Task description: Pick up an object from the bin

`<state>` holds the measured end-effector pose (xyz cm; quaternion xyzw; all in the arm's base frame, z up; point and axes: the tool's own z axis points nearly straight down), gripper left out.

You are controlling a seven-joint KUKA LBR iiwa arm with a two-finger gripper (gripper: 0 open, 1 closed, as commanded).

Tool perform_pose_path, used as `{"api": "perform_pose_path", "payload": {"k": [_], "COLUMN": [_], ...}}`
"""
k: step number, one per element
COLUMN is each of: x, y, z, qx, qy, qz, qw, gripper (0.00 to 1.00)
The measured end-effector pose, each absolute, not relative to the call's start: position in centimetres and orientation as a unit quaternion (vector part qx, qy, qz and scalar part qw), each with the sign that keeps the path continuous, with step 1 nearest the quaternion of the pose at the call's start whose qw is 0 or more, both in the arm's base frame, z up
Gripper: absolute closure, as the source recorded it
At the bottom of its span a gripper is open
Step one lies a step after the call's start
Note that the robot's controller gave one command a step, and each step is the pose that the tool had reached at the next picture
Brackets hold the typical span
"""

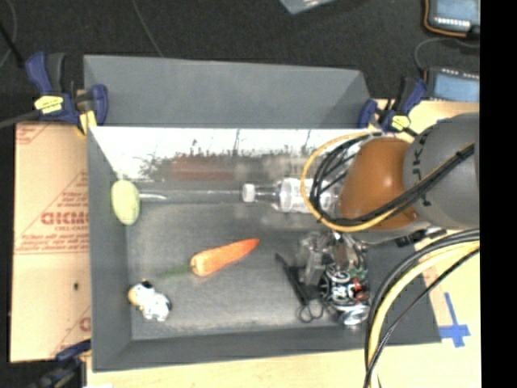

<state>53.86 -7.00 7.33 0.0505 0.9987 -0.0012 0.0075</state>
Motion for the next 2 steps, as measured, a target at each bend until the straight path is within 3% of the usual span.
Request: {"api": "perform_pose_path", "payload": {"k": [2], "x": [53.78], "y": [-7.01], "z": [8.86], "qx": [0.05], "qy": [0.999], "qz": [-0.001], "qw": [0.006], "gripper": [1.0]}}
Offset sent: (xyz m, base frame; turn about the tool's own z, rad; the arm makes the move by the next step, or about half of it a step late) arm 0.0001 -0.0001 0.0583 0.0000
